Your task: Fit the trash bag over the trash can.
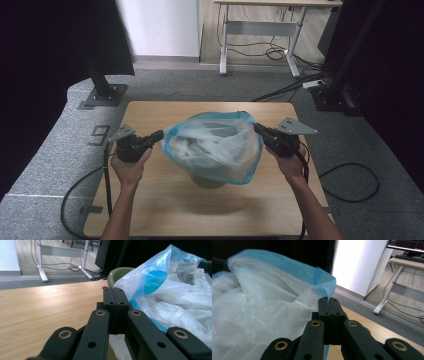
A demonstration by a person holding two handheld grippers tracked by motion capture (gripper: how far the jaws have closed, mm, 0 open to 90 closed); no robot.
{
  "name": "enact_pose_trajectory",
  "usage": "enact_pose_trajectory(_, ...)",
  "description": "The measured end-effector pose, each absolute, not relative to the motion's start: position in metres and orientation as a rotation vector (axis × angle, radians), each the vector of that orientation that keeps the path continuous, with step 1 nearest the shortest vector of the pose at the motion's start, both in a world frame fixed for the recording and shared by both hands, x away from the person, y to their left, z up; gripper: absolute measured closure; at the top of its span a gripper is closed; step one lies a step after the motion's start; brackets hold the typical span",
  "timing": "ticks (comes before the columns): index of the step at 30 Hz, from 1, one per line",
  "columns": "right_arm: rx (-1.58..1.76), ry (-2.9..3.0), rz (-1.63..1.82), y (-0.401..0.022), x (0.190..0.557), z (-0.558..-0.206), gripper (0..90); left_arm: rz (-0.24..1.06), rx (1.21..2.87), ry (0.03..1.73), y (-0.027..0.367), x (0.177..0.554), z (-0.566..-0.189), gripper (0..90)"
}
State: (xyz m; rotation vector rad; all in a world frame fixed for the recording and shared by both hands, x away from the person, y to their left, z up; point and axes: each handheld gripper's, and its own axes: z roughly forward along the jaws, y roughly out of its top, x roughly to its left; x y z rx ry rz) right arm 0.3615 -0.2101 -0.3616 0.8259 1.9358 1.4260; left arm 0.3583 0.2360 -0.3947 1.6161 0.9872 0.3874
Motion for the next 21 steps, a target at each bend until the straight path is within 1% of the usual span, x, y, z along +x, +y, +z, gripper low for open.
enact_pose_trajectory(11, 0.908, 1.929, 1.366, -0.205, 0.396, -0.383, 88.5, 0.375, 1.612, 1.057, 0.243, 0.381, -0.404, 90.0)
enact_pose_trajectory(14, 0.951, 1.938, 1.363, -0.200, 0.408, -0.396, 88.5, 0.362, 1.618, 1.075, 0.242, 0.388, -0.410, 90.0)
enact_pose_trajectory(21, 1.032, 1.949, 1.391, -0.200, 0.420, -0.419, 88.5, 0.337, 1.663, 1.089, 0.234, 0.399, -0.422, 90.0)
